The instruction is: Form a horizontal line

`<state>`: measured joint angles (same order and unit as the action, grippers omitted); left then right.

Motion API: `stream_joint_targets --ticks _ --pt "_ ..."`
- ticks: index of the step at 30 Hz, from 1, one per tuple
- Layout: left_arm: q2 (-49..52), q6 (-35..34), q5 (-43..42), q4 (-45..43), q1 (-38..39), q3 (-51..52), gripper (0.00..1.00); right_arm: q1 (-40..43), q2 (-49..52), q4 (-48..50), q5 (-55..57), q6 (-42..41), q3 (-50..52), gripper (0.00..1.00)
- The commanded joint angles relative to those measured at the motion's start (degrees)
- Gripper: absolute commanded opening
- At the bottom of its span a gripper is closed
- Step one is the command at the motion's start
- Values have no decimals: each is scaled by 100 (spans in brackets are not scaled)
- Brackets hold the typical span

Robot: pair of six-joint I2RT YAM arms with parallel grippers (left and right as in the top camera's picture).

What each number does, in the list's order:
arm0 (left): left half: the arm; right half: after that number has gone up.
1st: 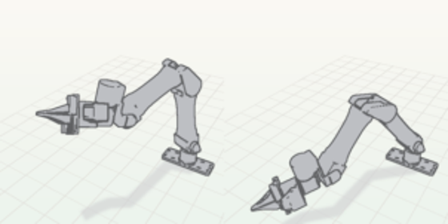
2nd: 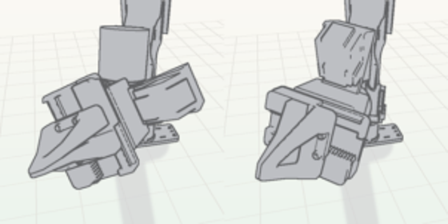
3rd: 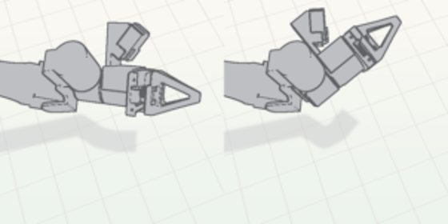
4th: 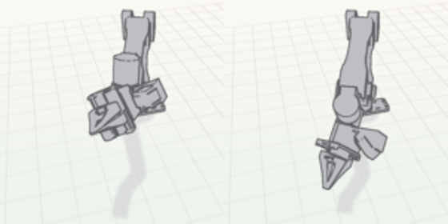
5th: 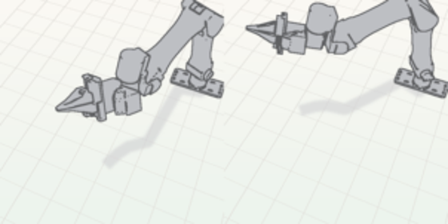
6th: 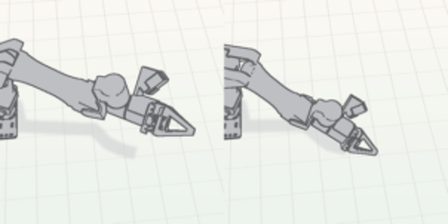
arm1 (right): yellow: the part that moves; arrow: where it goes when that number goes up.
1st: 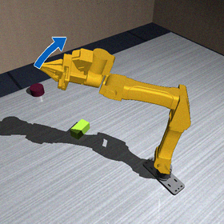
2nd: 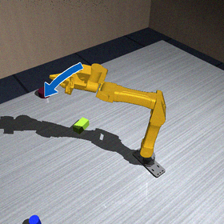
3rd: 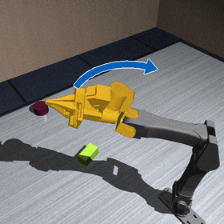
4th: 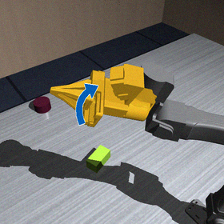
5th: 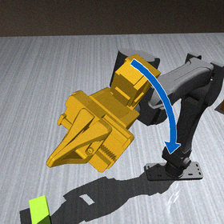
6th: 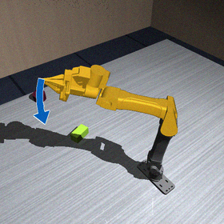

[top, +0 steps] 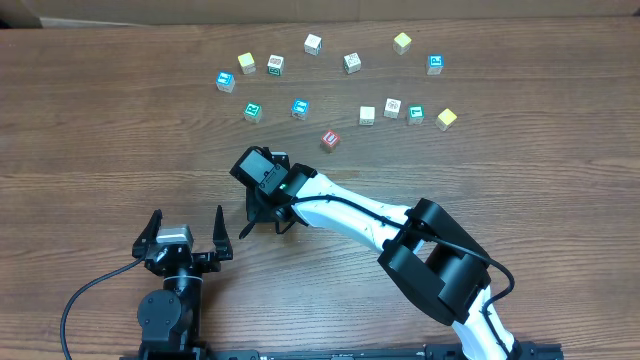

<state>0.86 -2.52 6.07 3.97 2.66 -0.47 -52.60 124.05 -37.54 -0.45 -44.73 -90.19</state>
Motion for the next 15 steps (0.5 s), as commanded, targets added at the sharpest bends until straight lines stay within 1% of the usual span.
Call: stream_joint_targets --ticks 1,6,9,10,11,13,15 --pt "-57 127 9 7 48 13 100 7 44 28 81 13 50 33" --pt "-55 127 9 7 48 13 99 11 44 28 81 13 50 33" --pt "-57 127 9 7 48 13 99 11 44 59 85 17 50 45" --pt "-57 127 9 7 48 13 100 15 44 68 85 20 50 45" --pt "-57 127 9 7 48 13 100 20 44 68 85 17 50 44" --pt "-57 127 9 7 48 13 100 22 44 70 85 17 50 33" --pt "-57 127 9 7 48 13 100 22 44 70 85 17 50 28"
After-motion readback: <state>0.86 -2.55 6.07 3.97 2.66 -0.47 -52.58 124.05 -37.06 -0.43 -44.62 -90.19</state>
